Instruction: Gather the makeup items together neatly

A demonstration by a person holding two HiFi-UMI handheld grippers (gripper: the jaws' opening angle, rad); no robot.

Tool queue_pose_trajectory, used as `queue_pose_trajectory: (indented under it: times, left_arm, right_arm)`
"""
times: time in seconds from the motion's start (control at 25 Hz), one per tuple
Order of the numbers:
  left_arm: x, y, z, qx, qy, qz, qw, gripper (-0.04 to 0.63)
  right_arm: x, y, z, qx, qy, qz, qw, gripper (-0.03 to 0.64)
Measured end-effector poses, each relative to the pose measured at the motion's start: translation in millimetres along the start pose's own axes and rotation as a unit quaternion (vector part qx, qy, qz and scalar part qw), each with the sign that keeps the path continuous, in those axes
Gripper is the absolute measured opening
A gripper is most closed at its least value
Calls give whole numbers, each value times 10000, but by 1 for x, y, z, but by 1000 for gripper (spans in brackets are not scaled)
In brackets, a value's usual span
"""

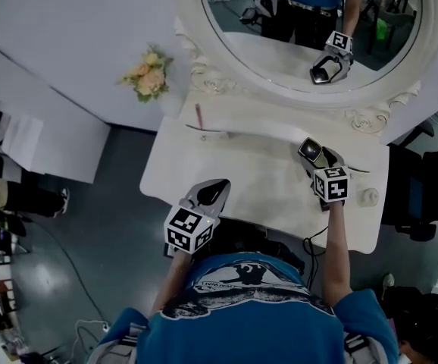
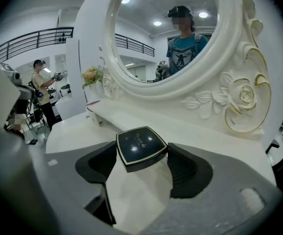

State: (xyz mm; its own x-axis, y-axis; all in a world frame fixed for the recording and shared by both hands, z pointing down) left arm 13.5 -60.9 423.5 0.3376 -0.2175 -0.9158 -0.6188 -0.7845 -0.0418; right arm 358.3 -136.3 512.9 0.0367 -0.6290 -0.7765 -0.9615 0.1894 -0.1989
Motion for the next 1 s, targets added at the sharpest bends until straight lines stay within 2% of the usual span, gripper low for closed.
queue_pose_trajectory:
  times: [0.2,0.56,1.0]
  left_arm:
    - [-8,18,12,71,29,47,10000,11]
    - [-19,49,34,183,6,132,9997,11]
    - [-36,100,63,475,46,312,9984,11]
  right_arm:
    - [-7,64,-20,577,86,-20,9983,328]
    - [-31,164,-73,1373,664,98,9882,328]
    - [-64,213,-136,1465,1363,1423,9694,328]
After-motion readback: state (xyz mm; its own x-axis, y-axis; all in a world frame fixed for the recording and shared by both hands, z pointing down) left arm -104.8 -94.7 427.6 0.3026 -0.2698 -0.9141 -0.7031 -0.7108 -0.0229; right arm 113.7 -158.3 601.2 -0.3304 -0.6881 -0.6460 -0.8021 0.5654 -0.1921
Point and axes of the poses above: the fingertips, and each gripper's own axes: z backward along the fingers, y to its left, x out of its top, the point moved 9 cm from there along z, backward along the fingers, and after that the axes turned 13 degrees about -z, right-handed, at the moved point
